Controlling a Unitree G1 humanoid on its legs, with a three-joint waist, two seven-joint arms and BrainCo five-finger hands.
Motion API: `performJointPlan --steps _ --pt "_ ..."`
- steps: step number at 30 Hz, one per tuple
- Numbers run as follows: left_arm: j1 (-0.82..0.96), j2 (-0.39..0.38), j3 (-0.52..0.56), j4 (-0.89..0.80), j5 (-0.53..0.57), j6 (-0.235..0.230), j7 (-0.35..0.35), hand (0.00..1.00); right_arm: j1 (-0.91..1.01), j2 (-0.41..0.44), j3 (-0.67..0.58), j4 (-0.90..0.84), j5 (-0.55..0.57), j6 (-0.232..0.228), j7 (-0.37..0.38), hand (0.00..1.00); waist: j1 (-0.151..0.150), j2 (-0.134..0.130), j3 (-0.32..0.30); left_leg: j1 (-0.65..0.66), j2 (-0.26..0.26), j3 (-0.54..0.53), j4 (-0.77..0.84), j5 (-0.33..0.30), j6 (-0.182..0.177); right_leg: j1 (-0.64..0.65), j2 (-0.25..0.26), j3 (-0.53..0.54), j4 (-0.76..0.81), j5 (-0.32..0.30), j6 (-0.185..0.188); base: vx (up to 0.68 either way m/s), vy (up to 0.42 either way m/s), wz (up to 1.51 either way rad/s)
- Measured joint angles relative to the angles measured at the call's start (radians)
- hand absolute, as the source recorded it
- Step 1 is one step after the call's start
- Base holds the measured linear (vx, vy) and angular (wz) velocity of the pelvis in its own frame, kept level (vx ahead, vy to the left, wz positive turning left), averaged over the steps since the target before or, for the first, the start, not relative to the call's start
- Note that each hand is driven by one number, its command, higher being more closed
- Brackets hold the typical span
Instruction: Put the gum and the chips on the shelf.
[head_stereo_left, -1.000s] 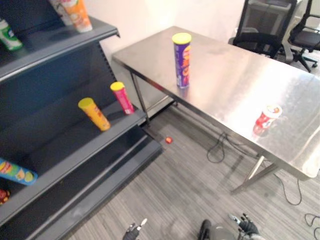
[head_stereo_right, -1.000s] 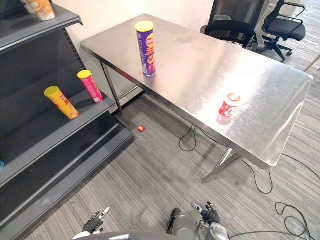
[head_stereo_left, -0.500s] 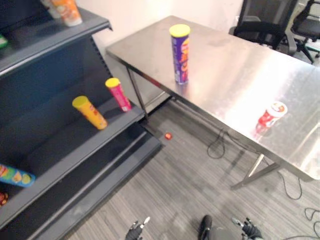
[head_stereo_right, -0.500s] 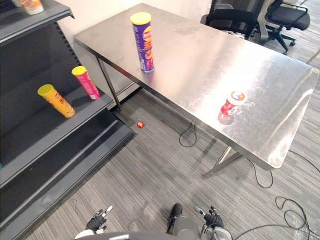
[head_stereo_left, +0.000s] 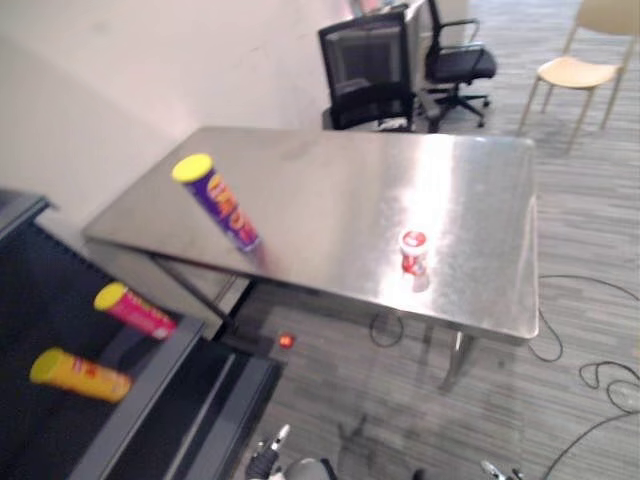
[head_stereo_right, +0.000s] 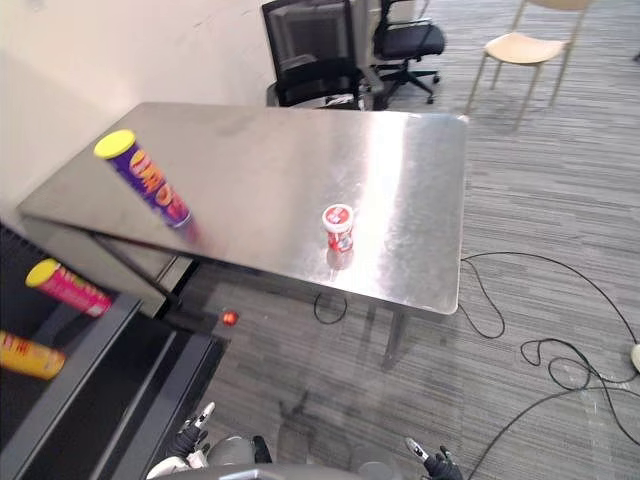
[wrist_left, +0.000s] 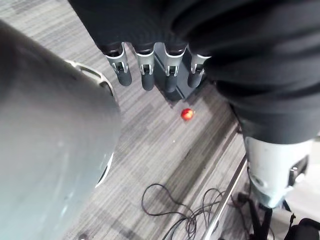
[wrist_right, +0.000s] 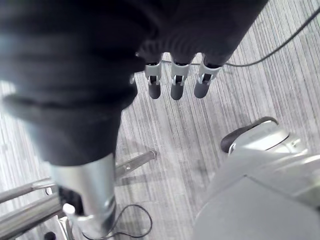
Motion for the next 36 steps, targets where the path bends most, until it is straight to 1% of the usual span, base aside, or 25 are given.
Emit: performJointPlan --steps 1,2,3,5,6,7,8,9,10,11,13,14,15,16,18,20,23,25,27,29,30,31,34,36 --pt "0.0 0.001 0.001 0.001 0.0 0.0 0.0 0.0 -0.005 0.002 0.0 0.0 0.0 0.0 0.0 0.0 0.0 -0.004 -0.001 0.001 -0.015 -0.04 -0.066 0.001 -0.001 0.0 -0.003 0.018 0.001 -0.004 0.007 0.27 0.226 -0.82" --pt "0.0 0.003 0.001 0.002 0.0 0.0 0.001 0.0 -0.008 0.004 0.0 0.001 0.0 -0.001 0.0 0.0 0.0 -0.01 -0.001 0.007 -0.037 -0.097 -0.146 0.006 -0.007 0.003 -0.011 0.043 0.005 -0.01 0.022 0.33 0.338 -0.8" --pt "0.0 0.002 0.0 0.006 0.0 -0.003 0.002 0.0 -0.008 -0.001 -0.001 0.005 0.0 -0.002 0.0 0.0 0.0 -0.012 -0.002 0.024 -0.075 -0.179 -0.249 0.05 -0.028 0.009 -0.026 0.074 0.006 -0.026 0.056 0.33 0.364 -0.74" --pt "0.001 -0.001 -0.001 0.018 0.001 -0.005 0.004 0.0 -0.006 -0.006 -0.001 0.011 -0.001 -0.004 0.0 0.0 0.001 0.001 -0.007 0.051 -0.076 -0.194 -0.293 0.118 -0.047 0.018 -0.022 0.097 0.006 -0.04 0.079 0.24 0.334 -0.53" --pt "-0.003 0.007 -0.002 0.031 0.001 -0.004 0.004 0.0 -0.014 0.001 -0.001 0.035 -0.005 -0.004 -0.001 0.0 -0.002 -0.008 -0.023 0.073 -0.087 -0.169 -0.31 0.118 -0.058 0.024 -0.039 0.117 0.008 -0.054 0.103 0.23 0.391 -0.52" --pt "0.001 0.031 -0.032 0.03 0.005 -0.008 0.005 0.0 -0.01 0.022 0.004 0.04 -0.008 -0.006 0.007 0.0 -0.003 -0.04 -0.033 0.095 -0.115 -0.143 -0.343 0.11 -0.041 0.015 -0.072 0.1 -0.004 -0.031 0.14 0.24 0.435 -0.57" --pt "0.005 0.049 -0.044 0.03 0.005 -0.009 0.004 0.0 -0.007 0.04 0.002 0.044 -0.008 -0.008 0.007 0.0 0.002 -0.06 -0.043 0.111 -0.141 -0.117 -0.362 0.109 -0.034 0.016 -0.103 0.096 -0.022 -0.023 0.147 0.18 0.307 -0.51" --pt "0.005 0.056 -0.048 0.032 0.008 -0.009 0.005 0.0 -0.007 0.044 0.001 0.049 -0.008 -0.008 0.01 0.0 0.001 -0.072 -0.051 0.119 -0.155 -0.104 -0.372 0.106 -0.02 0.017 -0.12 0.095 -0.032 -0.014 0.154 0.16 0.294 -0.46" --pt "0.005 0.067 -0.071 0.04 0.019 -0.008 0.005 0.0 -0.006 0.042 -0.002 0.062 -0.008 -0.008 0.018 0.0 -0.002 -0.083 -0.063 0.133 -0.177 -0.08 -0.386 0.097 -0.003 0.019 -0.143 0.095 -0.049 0.009 0.158 0.14 0.272 -0.43" --pt "0.003 0.074 -0.095 0.044 0.046 -0.008 0.004 0.0 -0.004 0.039 -0.014 0.062 -0.008 -0.007 0.022 0.0 -0.003 -0.077 -0.066 0.146 -0.187 -0.062 -0.391 0.088 0.012 0.02 -0.154 0.092 -0.058 0.038 0.157 0.13 0.262 -0.44" --pt "-0.001 0.078 -0.117 0.059 0.054 -0.006 0.003 0.0 -0.004 0.038 -0.04 0.062 -0.008 -0.007 0.022 0.0 -0.004 -0.065 -0.069 0.165 -0.191 -0.037 -0.406 0.08 0.025 0.02 -0.157 0.09 -0.069 0.078 0.154 0.08 0.204 -0.44" --pt "-0.001 0.08 -0.122 0.06 0.063 -0.005 0.003 0.0 -0.005 0.038 -0.053 0.063 -0.008 -0.007 0.022 0.0 -0.002 -0.063 -0.072 0.18 -0.195 -0.017 -0.422 0.079 0.027 0.016 -0.159 0.088 -0.076 0.102 0.152 0.07 0.186 -0.51" --pt "-0.001 0.083 -0.13 0.061 0.082 -0.005 0.004 0.0 -0.004 0.038 -0.072 0.073 -0.016 -0.004 0.023 0.0 -0.003 -0.056 -0.073 0.188 -0.202 -0.003 -0.434 0.08 0.027 0.016 -0.165 0.08 -0.088 0.116 0.148 0.04 0.122 -0.42" --pt "-0.002 0.084 -0.137 0.061 0.087 -0.005 0.003 0.0 -0.005 0.037 -0.078 0.08 -0.019 -0.002 0.023 0.0 -0.003 -0.06 -0.076 0.189 -0.205 0.0 -0.436 0.078 0.03 0.015 -0.168 0.074 -0.093 0.12 0.149 0.04 0.075 -0.26" --pt "-0.002 0.088 -0.14 0.061 0.088 -0.004 0.002 0.0 -0.006 0.039 -0.113 0.103 -0.016 0.006 0.025 0.0 -0.003 -0.057 -0.077 0.19 -0.209 0.011 -0.443 0.079 0.035 0.016 -0.174 0.037 -0.117 0.132 0.148 0.03 0.018 -0.16" --pt "-0.002 0.088 -0.14 0.061 0.088 -0.002 0.002 0.0 -0.007 0.038 -0.14 0.115 -0.015 0.007 0.025 0.0 -0.001 -0.057 -0.077 0.195 -0.209 0.013 -0.453 0.083 0.04 0.019 -0.174 0.012 -0.128 0.132 0.148 0.01 -0.042 -0.09" --pt "-0.002 0.087 -0.139 0.067 0.088 0.002 0.0 0.0 -0.006 0.035 -0.19 0.121 -0.004 0.007 0.025 0.0 0.0 -0.047 -0.081 0.209 -0.209 0.016 -0.476 0.098 0.038 0.035 -0.17 -0.036 -0.16 0.132 0.148 0.0 -0.074 -0.07" --pt "-0.002 0.084 -0.135 0.073 0.089 0.003 0.0 0.0 -0.011 0.025 -0.219 0.126 0.006 0.007 0.025 0.0 0.001 -0.038 -0.086 0.223 -0.209 0.02 -0.535 0.136 0.031 0.034 -0.165 -0.071 -0.186 0.132 0.148 -0.04 -0.097 -0.05" --pt "-0.003 0.082 -0.121 0.075 0.088 0.003 -0.001 0.0 -0.025 0.02 -0.263 0.134 0.014 0.007 0.023 0.0 0.002 -0.038 -0.085 0.221 -0.209 0.021 -0.55 0.152 0.028 0.035 -0.164 -0.092 -0.208 0.131 0.147 -0.07 -0.1 -0.05" --pt "-0.002 0.082 -0.11 0.075 0.089 0.004 -0.001 0.0 -0.036 0.013 -0.323 0.137 0.016 0.007 0.015 0.0 0.005 -0.042 -0.081 0.22 -0.209 0.024 -0.555 0.158 0.026 0.036 -0.164 -0.11 -0.215 0.12 0.133 -0.12 -0.113 -0.07" --pt "-0.002 0.082 -0.108 0.075 0.089 0.005 -0.001 0.0 -0.04 0.003 -0.361 0.137 0.016 0.007 0.01 0.0 0.005 -0.043 -0.081 0.22 -0.208 0.024 -0.556 0.162 0.026 0.036 -0.163 -0.113 -0.215 0.116 0.13 -0.12 -0.084 -0.02" --pt "0.001 0.082 -0.108 0.079 0.09 0.01 -0.001 0.0 -0.05 -0.027 -0.443 0.135 0.034 0.008 -0.004 0.0 0.004 -0.036 -0.085 0.222 -0.207 0.023 -0.556 0.165 0.026 0.037 -0.162 -0.116 -0.214 0.116 0.13 -0.09 -0.048 -0.01" --pt "0.009 0.083 -0.095 0.078 0.09 0.011 -0.001 0.0 -0.061 -0.077 -0.537 0.112 0.07 0.009 -0.024 0.0 0.005 -0.033 -0.086 0.222 -0.208 0.022 -0.556 0.167 0.028 0.037 -0.164 -0.12 -0.217 0.111 0.123 -0.08 -0.01 0.01" --pt "0.033 0.088 -0.078 0.068 0.089 0.011 -0.001 0.0 -0.075 -0.128 -0.582 0.032 0.096 0.006 -0.062 0.0 0.002 -0.04 -0.087 0.219 -0.209 0.023 -0.556 0.165 0.024 0.037 -0.166 -0.12 -0.223 0.107 0.121 -0.07 0.004 -0.01"
